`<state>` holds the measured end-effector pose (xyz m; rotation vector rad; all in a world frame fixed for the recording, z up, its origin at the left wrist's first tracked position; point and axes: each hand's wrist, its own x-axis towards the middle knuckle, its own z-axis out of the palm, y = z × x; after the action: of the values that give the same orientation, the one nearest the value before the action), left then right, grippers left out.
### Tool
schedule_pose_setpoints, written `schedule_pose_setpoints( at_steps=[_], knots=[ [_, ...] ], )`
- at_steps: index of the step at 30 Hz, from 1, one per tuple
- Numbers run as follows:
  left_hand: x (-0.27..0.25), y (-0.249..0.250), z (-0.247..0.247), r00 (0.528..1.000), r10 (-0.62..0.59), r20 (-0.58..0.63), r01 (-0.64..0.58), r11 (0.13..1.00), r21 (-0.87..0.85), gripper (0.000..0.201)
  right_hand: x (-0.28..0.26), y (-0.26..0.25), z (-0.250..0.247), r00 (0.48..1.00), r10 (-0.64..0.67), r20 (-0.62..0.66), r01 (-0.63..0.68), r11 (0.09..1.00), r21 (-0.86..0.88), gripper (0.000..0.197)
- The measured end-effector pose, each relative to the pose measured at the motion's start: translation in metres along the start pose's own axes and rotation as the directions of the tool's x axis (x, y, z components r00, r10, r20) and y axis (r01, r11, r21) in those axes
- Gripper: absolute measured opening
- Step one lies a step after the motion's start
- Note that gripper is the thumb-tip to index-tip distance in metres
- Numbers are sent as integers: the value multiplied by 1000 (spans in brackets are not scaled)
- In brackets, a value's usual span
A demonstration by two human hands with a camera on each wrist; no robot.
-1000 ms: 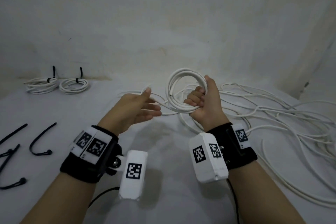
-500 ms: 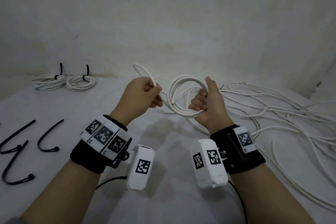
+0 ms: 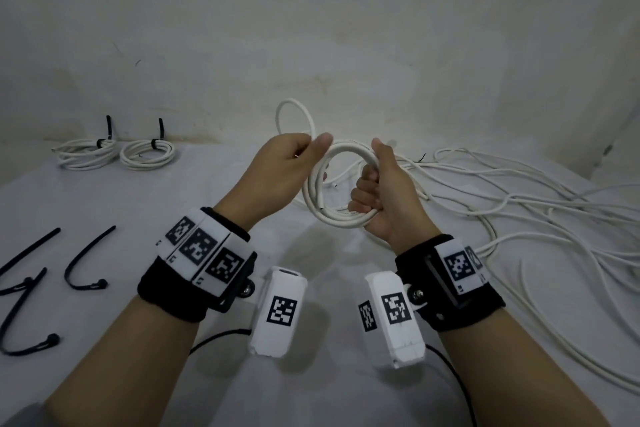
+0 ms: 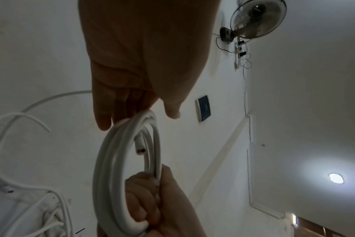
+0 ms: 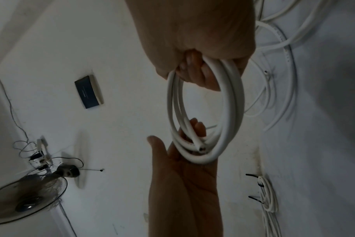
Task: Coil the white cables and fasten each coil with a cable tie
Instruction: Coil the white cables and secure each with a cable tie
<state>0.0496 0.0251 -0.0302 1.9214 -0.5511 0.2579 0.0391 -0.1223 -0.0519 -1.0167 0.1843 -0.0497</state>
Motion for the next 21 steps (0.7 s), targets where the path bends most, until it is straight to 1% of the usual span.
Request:
schedule_pose_setpoints(
  at_steps=[3, 4, 6, 7, 8, 10, 11, 13, 14, 15, 16, 17, 18, 19, 21],
  knots=[
    [5, 8, 0, 999, -9, 42, 8, 1000, 30, 39, -3, 0, 3, 999, -30, 35, 32, 997, -68, 51],
    [7, 10, 0, 998, -10, 66, 8, 999, 32, 39, -5, 0, 4, 998, -41, 48, 45, 995, -94, 51],
    [11, 11, 1, 993, -19, 113, 15, 999, 31, 47, -7, 0, 6, 996, -52, 73, 61, 990, -125, 51],
    [12, 12, 3, 993, -35, 116, 34, 999, 11, 49, -8, 0, 7, 995, -55, 84, 66, 989, -129, 52],
    [13, 12, 4, 994, -53, 98, 54, 998, -13, 48, -10, 0, 8, 993, -62, 98, 74, 989, -126, 52],
    [14, 11, 7, 998, -57, 21, 58, 998, -34, 46, -12, 0, 10, 988, -98, 116, 113, 984, -139, 51],
    [14, 10, 8, 999, -52, -13, 52, 998, -31, 45, -13, 1, 12, 985, -128, 116, 146, 976, -164, 50],
    [13, 8, 8, 999, -29, -32, 29, 1000, -6, 40, -14, 3, 13, 965, -224, 134, 252, 933, -257, 45],
    [12, 7, 6, 1000, -11, -27, 12, 1000, 19, 37, -14, 3, 13, 944, -292, 153, 327, 887, -325, 39],
    [10, 6, 5, 1000, 5, -18, -4, 999, 44, 34, -14, 3, 12, 910, -372, 184, 415, 820, -394, 31],
    [8, 5, 4, 1000, 17, -7, -17, 998, 66, 33, -14, 3, 11, 865, -446, 230, 501, 743, -443, 24],
    [7, 3, 3, 1000, 29, 5, -30, 996, 82, 34, -13, 1, 9, 809, -510, 292, 585, 651, -484, 24],
    [4, 2, 1, 999, 42, 18, -44, 995, 91, 37, -13, 0, 6, 749, -548, 373, 657, 541, -525, 28],
    [1, 0, 0, 998, 57, 36, -60, 993, 101, 39, -12, -2, 4, 686, -565, 459, 715, 405, -570, 31],
    [-5, -1, -2, 994, 89, 66, -96, 989, 115, 35, -11, -5, -1, 567, -567, 597, 775, 122, -621, 30]
  ],
)
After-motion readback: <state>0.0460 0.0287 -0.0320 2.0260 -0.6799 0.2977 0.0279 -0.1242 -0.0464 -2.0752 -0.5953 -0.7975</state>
